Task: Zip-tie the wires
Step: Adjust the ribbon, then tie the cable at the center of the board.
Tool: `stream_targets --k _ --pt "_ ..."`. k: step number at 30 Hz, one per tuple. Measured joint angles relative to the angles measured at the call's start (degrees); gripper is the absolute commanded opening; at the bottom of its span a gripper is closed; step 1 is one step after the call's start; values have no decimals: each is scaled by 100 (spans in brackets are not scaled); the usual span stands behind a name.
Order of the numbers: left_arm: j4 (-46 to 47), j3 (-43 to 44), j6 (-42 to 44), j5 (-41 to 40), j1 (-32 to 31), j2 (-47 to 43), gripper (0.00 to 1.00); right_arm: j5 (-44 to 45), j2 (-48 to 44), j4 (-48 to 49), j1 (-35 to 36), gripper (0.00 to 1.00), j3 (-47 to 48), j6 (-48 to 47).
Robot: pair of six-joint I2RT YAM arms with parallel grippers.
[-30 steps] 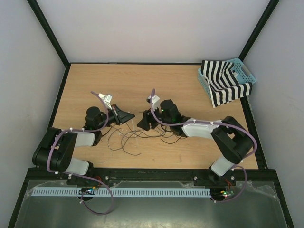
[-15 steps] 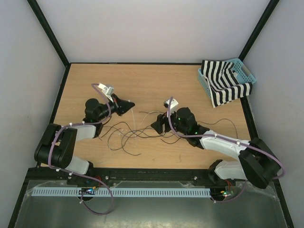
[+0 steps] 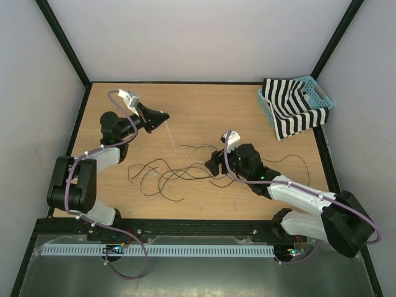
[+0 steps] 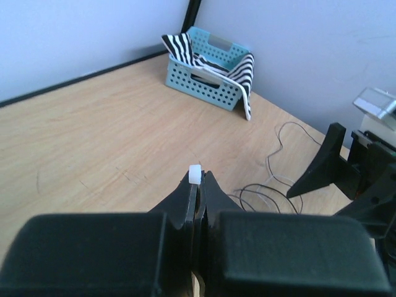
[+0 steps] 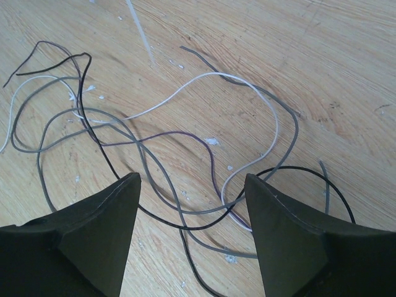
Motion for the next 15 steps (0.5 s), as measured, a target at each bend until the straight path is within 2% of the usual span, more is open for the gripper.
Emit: stream_targets --k 3,8,15 --pt "-76 243 -83 -13 105 46 0 13 -15 -66 -17 78 -7 -11" --pt "-756 586 -33 -428 146 61 0 11 -44 -155 -31 79 -7 -20" --pt "-837 195 -149 -949 79 232 0 -17 -50 -160 -52 79 -7 -15"
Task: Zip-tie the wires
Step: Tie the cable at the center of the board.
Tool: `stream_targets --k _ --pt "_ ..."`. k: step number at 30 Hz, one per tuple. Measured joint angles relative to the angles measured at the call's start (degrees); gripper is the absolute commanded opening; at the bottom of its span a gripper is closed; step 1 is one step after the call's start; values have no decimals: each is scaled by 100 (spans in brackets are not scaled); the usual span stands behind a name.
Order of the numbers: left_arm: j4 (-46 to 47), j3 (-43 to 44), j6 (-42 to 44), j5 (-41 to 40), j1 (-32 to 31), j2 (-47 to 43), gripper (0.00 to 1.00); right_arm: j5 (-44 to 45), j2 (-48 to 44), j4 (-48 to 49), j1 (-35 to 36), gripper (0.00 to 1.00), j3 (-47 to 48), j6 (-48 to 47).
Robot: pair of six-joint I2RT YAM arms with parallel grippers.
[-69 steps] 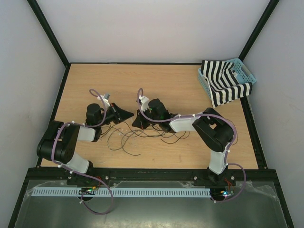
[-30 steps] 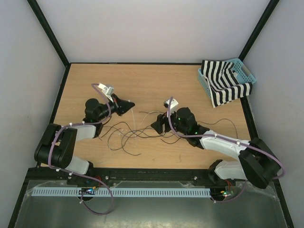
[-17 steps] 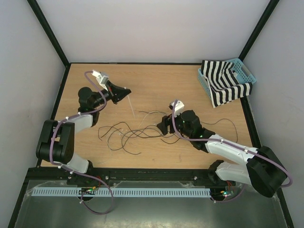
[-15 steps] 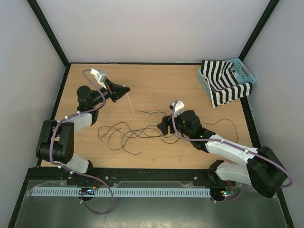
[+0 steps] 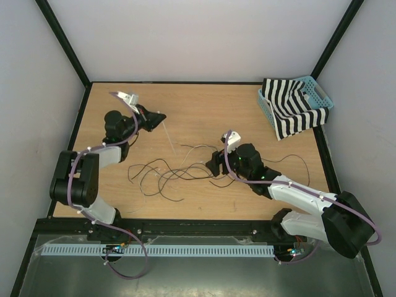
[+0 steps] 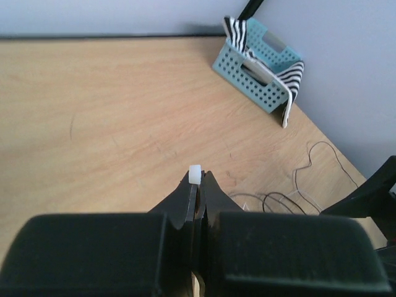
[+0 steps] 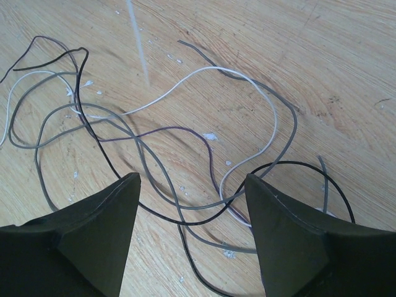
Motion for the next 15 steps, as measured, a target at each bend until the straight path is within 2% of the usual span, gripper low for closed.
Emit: stream_targets --k 6,15 --pt "284 -496 -243 -404 -341 555 0 -114 2 -125 -2 80 4 57" --pt "588 -1075 -251 -734 -686 546 0 -299 -164 -564 -55 82 4 85"
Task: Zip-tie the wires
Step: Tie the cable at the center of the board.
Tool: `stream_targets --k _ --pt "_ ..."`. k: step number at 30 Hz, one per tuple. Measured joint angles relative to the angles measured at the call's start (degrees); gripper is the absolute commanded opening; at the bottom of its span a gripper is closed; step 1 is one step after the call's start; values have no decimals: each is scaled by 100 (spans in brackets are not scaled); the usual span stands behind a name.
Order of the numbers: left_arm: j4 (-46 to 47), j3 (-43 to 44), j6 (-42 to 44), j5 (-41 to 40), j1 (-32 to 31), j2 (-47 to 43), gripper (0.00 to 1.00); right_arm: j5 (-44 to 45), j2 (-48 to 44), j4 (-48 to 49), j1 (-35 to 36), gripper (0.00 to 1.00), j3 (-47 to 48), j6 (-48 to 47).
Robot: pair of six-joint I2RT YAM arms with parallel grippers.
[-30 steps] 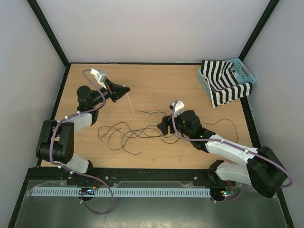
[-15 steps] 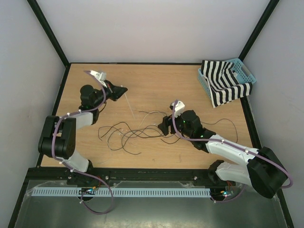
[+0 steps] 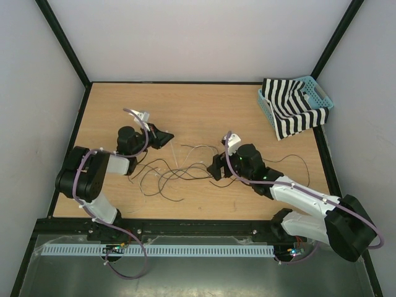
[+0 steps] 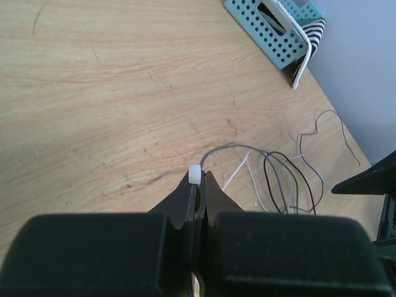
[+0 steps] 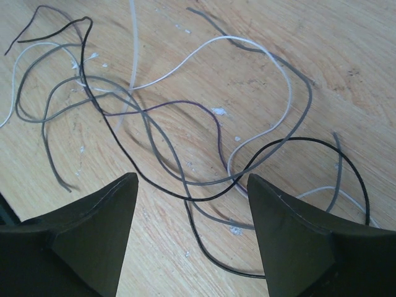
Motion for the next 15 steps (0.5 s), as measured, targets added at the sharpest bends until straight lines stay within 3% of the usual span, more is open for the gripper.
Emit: stream_targets --k 15 --pt "168 -1266 -164 -1045 -599 -697 0 -1145 289 -205 15 82 0 601"
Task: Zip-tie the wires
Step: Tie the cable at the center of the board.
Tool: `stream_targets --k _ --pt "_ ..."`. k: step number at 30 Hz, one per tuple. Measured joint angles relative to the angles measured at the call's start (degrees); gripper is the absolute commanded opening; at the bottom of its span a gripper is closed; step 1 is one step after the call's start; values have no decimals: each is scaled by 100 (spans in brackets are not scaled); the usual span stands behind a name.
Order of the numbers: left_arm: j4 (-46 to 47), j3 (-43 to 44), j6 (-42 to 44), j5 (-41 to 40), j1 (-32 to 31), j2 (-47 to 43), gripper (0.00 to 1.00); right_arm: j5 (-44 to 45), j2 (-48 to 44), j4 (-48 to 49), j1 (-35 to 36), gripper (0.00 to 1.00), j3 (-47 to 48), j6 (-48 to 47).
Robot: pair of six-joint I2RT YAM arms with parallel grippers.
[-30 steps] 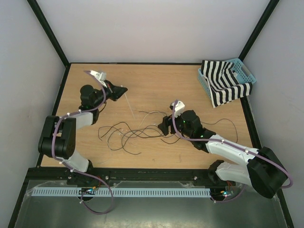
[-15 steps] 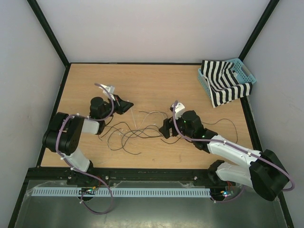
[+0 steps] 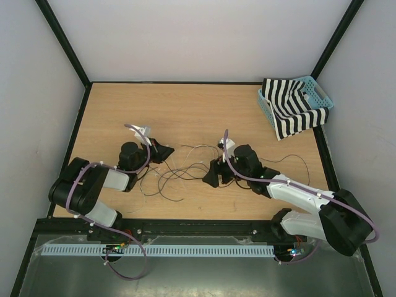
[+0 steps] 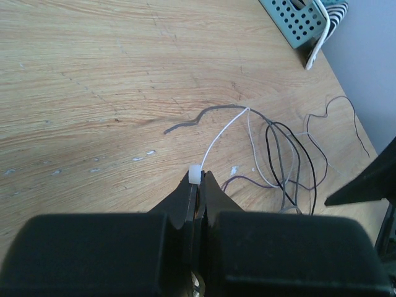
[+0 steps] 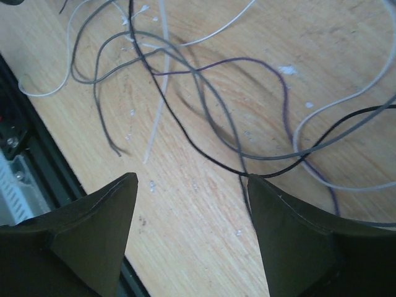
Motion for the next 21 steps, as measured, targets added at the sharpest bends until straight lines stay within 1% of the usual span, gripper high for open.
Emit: stream_targets --k 3,7,11,17,21 --pt "11 -42 -4 -131 0 -63 0 -190 76 -20 186 83 13 107" --pt "39 -50 -9 -201 2 -87 0 -363 245 -85 841 82 177 173" --pt "61 -90 -55 -219 0 -173 0 -431 616 76 1314 74 304 326" --pt "83 -212 -188 -216 -15 -256 0 -304 1462 407 1683 67 520 584" --pt "79 -284 -238 -219 -63 -260 0 -192 2000 634 1912 60 800 671"
